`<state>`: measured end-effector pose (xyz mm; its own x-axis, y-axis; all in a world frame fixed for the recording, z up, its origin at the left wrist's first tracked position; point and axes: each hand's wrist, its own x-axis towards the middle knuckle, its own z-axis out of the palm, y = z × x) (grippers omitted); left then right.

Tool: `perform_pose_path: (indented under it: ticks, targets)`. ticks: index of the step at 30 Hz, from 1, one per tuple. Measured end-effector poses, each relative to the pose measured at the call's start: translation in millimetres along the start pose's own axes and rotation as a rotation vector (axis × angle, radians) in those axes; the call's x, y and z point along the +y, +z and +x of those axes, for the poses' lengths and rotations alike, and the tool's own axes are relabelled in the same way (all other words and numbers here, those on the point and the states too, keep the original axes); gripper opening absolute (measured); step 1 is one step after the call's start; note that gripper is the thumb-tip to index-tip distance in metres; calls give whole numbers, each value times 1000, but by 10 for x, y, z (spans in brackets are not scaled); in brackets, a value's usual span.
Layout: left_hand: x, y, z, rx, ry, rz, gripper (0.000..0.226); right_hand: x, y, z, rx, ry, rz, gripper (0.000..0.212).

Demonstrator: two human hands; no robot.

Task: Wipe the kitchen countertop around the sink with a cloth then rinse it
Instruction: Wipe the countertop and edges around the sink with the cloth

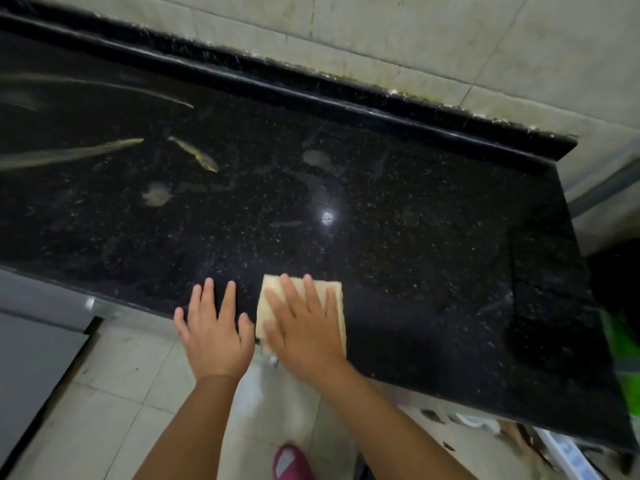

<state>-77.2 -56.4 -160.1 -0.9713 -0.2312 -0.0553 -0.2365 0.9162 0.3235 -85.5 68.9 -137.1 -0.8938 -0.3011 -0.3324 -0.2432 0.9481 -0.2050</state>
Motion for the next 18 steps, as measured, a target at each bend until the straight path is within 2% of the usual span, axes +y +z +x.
perform_pose_path:
  ticks: [3, 6, 7, 9, 11, 14, 18]
  targets:
    - [-5, -13, -7, 9, 6, -3, 61, 469, 109, -410, 27, 204, 30, 49]
    - [4, -12, -11, 3, 4, -2, 62, 1314, -53, -736, 32, 442, 6, 67]
    - [12, -14, -14, -8, 0, -2, 62, 1598, -127, -789, 20, 497, 19, 66]
    - [13, -32, -16, -29, -13, -10, 63, 2045, -281, -796, 73, 662, 132, 50]
    - [22, -50, -18, -50, -22, -10, 64, 2219, -421, -653, 135, 772, 194, 50]
    - [56, -106, -11, -73, -37, 8, 63, 2160, -602, -141, 159, 831, 229, 51]
    - [149, -187, 32, -84, -66, 89, 55, 1758, -789, 778, 120, 616, 211, 51]
